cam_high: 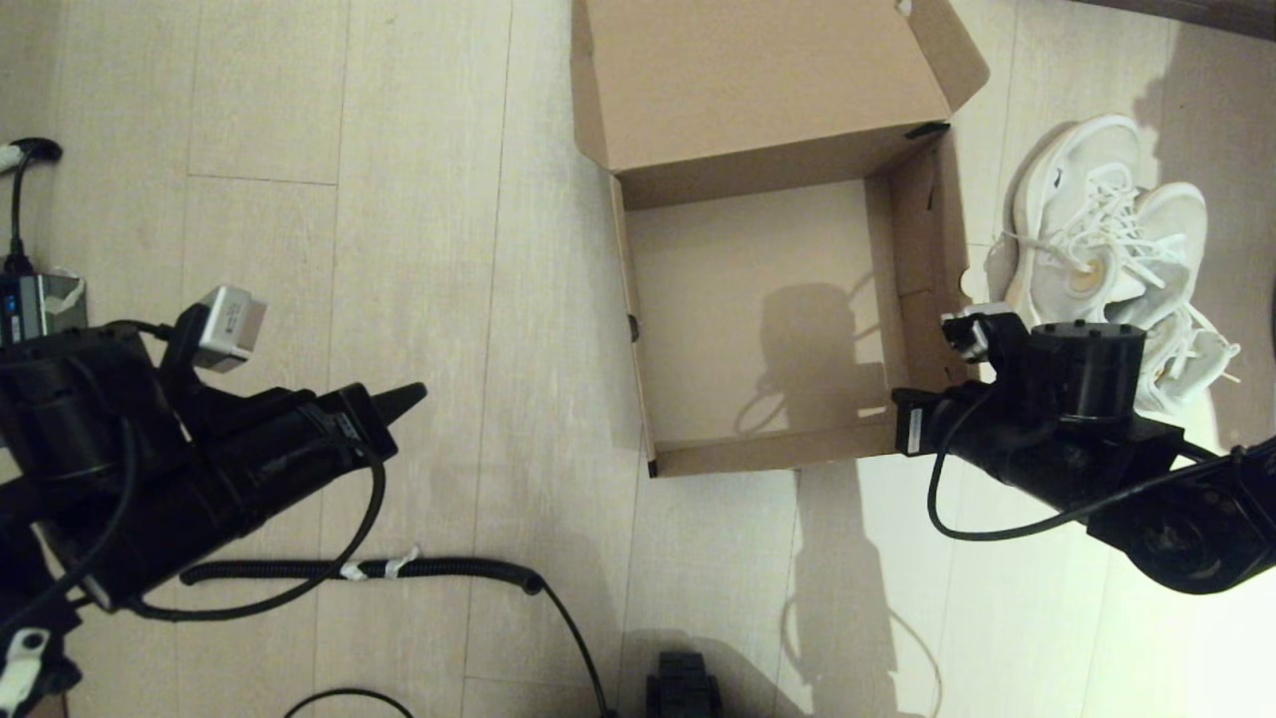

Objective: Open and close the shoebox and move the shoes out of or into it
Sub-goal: Close the shoe box

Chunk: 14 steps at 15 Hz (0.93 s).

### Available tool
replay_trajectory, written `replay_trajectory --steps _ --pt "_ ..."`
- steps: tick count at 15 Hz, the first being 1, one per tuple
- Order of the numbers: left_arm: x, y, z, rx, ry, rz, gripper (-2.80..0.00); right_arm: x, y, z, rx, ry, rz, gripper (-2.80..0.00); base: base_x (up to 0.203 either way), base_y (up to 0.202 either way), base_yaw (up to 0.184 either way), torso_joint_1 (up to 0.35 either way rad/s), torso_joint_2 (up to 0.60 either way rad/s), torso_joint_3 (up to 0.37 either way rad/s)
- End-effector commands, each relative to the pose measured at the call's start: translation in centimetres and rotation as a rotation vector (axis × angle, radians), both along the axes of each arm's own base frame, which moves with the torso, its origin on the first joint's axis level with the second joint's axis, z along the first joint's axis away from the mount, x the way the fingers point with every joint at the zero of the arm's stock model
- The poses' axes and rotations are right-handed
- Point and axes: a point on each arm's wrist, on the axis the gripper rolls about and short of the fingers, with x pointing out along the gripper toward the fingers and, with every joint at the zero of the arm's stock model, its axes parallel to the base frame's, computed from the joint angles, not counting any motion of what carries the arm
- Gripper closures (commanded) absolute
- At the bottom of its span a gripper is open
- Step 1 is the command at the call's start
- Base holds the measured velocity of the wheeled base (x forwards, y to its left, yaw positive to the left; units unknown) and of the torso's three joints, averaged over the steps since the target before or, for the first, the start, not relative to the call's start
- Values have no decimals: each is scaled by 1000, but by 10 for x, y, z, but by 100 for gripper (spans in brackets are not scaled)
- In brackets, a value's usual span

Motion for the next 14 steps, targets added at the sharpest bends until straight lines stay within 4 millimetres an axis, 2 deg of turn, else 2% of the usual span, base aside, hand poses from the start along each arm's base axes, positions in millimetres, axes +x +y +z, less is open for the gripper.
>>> replay_trajectory --steps 1,6,12,14 --pt "0 0 1 -4 -5 0 0 -3 6 -15 -17 50 21 0 0 0 0 0 0 0" --pt "-3 1 2 -5 -12 0 0 -28 23 -39 -60 142 63 0 0 0 0 0 0 0" --pt "-7 2 0 -4 -3 0 0 -58 46 -54 -96 205 134 0 0 0 0 0 0 0" --pt "-7 2 0 -4 -3 0 0 -60 46 -55 -98 209 130 0 0 0 0 0 0 0"
